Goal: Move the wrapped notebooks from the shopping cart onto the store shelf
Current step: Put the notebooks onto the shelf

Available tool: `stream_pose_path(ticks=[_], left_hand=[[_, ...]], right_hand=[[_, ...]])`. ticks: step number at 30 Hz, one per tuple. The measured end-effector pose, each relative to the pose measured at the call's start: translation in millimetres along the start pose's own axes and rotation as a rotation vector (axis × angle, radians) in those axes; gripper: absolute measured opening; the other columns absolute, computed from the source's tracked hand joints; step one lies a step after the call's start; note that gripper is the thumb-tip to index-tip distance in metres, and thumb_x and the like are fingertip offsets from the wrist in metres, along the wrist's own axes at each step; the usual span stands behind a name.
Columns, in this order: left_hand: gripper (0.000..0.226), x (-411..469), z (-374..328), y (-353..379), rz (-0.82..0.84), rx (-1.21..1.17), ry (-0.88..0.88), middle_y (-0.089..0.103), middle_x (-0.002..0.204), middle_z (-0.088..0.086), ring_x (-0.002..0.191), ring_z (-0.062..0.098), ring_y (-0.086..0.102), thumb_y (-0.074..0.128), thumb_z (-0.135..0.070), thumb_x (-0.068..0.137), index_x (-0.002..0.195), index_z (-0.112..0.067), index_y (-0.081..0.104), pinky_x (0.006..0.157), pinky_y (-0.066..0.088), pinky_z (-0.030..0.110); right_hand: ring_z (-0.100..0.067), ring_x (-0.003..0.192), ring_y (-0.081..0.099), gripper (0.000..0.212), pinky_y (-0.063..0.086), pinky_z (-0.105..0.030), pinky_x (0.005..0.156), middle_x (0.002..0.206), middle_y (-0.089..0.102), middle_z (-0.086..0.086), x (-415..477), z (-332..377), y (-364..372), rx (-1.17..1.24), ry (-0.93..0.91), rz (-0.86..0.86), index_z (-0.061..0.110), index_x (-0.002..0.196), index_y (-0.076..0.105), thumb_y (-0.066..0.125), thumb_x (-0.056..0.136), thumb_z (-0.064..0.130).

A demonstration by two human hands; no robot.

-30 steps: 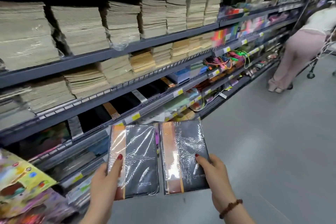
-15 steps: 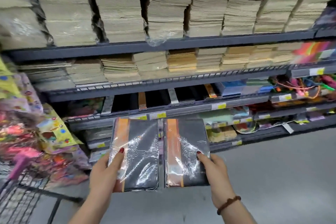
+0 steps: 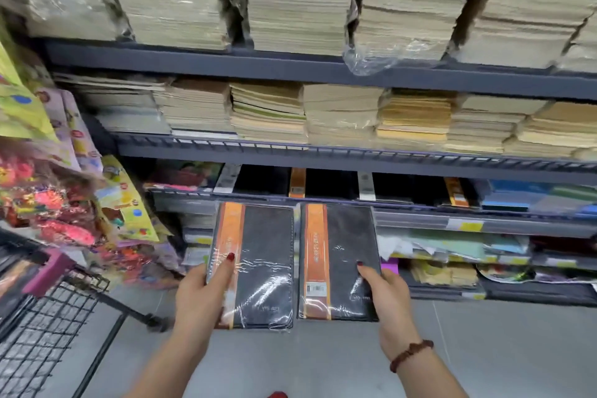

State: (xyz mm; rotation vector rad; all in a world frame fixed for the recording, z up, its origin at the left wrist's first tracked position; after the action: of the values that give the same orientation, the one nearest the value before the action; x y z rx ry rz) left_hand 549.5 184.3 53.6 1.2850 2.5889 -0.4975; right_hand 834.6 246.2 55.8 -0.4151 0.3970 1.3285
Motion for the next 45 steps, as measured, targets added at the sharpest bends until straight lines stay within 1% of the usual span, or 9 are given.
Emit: stream_pose_path(ticks=[6,11,15,25,29,32,36,40,45], left_hand=[[0.03,50,20,32,-0.02,-0.009,-0.062,0.064,0.07,0.005,0.066,0.021,0.056,0.068,-0.037,0.083,0.079,-0.007,0.065,0.065,0.042,0.034],[0.023,77,35,54,-0.106,-0.04,-0.085,0.064,0.071,0.005,0.066,0.023,0.056,0.064,-0.035,0.086,0.081,-0.012,0.066,0.063,0.043,0.033],[0.02,86,41,69,-0.171,-0.064,-0.096,0.061,0.068,0.003,0.061,0.021,0.054,0.063,-0.034,0.087,0.076,-0.017,0.063,0.057,0.041,0.03],[0.025,113,63,81,-0.19,-0.142,-0.139,0.054,0.04,-0.01,0.032,0.006,0.047,0.062,-0.034,0.087,0.075,-0.012,0.061,0.043,0.037,0.023],[0.024,116,63,81,-0.179,-0.182,-0.162,0.051,0.039,-0.011,0.031,0.005,0.045,0.062,-0.037,0.086,0.075,-0.015,0.061,0.037,0.037,0.02],[0.026,120,65,78,-0.186,-0.197,-0.166,0.051,0.041,-0.009,0.036,0.01,0.045,0.064,-0.039,0.084,0.074,-0.016,0.06,0.044,0.036,0.022],[0.025,122,68,76,-0.173,-0.2,-0.169,0.054,0.044,-0.008,0.037,0.01,0.047,0.064,-0.039,0.084,0.077,-0.015,0.062,0.041,0.037,0.02],[0.024,124,70,75,-0.162,-0.221,-0.175,0.056,0.055,-0.002,0.043,0.013,0.049,0.064,-0.038,0.084,0.079,-0.014,0.064,0.035,0.039,0.019],[0.026,131,71,72,-0.186,-0.213,-0.195,0.053,0.058,0.002,0.041,0.014,0.047,0.065,-0.039,0.082,0.075,-0.015,0.06,0.031,0.037,0.018]], right_hand=[[-0.027,0.092,0.062,0.011,0.046,-0.031,0.074,0.098,0.068,-0.012,69,-3,23,-0.006,0.046,0.042,0.01,0.086,0.064,0.066,0.084,0.02],[-0.028,0.104,0.061,0.052,0.047,-0.043,0.095,0.115,0.065,-0.014,127,-18,41,-0.008,0.082,0.099,0.001,0.112,0.06,0.073,0.075,0.034],[-0.024,0.077,0.06,0.035,0.044,-0.032,0.071,0.084,0.066,-0.012,163,-23,48,-0.018,0.078,0.14,-0.008,0.098,0.058,0.067,0.083,0.022],[-0.018,0.081,0.071,0.011,0.054,-0.039,0.083,0.086,0.075,-0.004,190,-21,66,0.027,0.043,0.267,0.009,0.089,0.067,0.067,0.085,0.02],[0.02,0.08,0.059,0.075,0.046,-0.017,0.071,0.115,0.054,0.018,175,-13,58,-0.086,-0.199,0.259,0.035,0.124,0.041,0.082,0.064,0.021],[0.005,0.108,0.056,0.096,0.049,-0.03,0.092,0.128,0.044,0.019,162,-12,57,-0.283,-0.42,0.336,0.053,0.128,0.038,0.089,0.055,0.019],[0.02,0.116,0.034,0.069,0.031,-0.004,0.096,0.133,0.034,0.015,160,-6,62,-0.521,-0.693,0.242,0.052,0.116,0.05,0.083,0.063,0.022],[-0.014,0.124,0.039,0.045,0.034,-0.029,0.099,0.139,0.044,0.004,169,2,73,-0.708,-0.822,0.034,0.041,0.106,0.066,0.066,0.068,0.063],[-0.025,0.119,0.046,0.039,0.04,-0.044,0.101,0.122,0.061,-0.005,191,15,102,-0.844,-0.977,-0.005,0.019,0.11,0.071,0.064,0.081,0.044]])
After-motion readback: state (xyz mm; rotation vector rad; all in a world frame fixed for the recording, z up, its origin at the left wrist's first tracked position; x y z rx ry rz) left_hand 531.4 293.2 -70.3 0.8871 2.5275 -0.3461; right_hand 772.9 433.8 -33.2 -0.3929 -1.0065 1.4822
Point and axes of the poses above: each hand's wrist, its own x-axis towards the middle knuckle, its own y-axis out of the palm, z = x × y, the point moved 5 cm from there along x, towards the middle knuckle
